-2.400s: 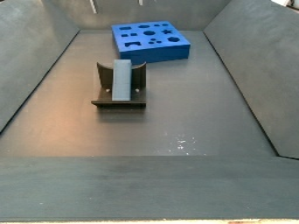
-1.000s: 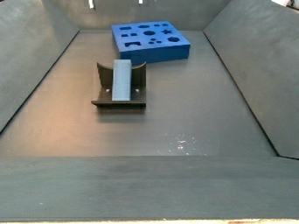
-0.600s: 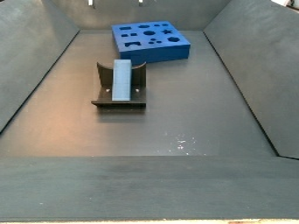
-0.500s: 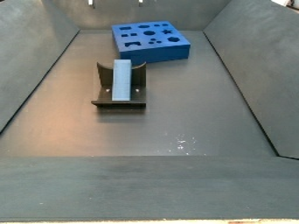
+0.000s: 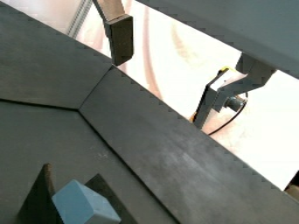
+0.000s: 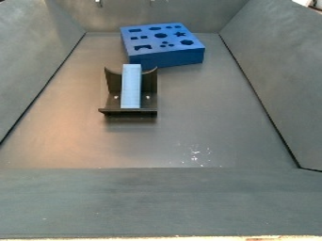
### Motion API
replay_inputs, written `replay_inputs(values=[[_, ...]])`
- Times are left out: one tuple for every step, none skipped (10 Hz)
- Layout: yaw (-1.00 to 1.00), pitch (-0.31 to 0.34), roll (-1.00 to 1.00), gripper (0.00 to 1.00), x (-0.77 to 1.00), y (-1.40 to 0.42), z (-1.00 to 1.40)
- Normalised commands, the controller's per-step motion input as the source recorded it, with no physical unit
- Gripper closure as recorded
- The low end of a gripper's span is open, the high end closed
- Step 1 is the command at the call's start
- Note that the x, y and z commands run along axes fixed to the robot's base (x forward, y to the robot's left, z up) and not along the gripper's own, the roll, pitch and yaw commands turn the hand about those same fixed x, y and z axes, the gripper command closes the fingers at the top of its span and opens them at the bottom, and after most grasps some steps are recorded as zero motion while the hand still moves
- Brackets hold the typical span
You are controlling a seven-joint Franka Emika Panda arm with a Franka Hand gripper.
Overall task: Pick up the rectangle object. Move up. Place the rectangle object on the fixture. Regrasp the rectangle object. Move to above the board. Insert the rectangle object.
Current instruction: Regrasp the rectangle object.
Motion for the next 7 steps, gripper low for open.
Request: replay_inputs(values=[[0.13,0.204,0.52,0.00,0.09,-0.04,-0.01],[0.16,0.183,0.40,0.00,0.08,-0.04,-0.01],[0.14,0.288,0.30,0.00,0.03,0.07,-1.00],[0.15,0.267,0.29,0.00,0.03,0.07,-1.00],[0.19,0.188,0.25,0.00,0.05,0.06,-1.00],[0.21,0.130,0.20,0.00,0.06,0.06,-1.00],[0.22,0.049,0.15,0.00,0.07,0.05,-1.00]])
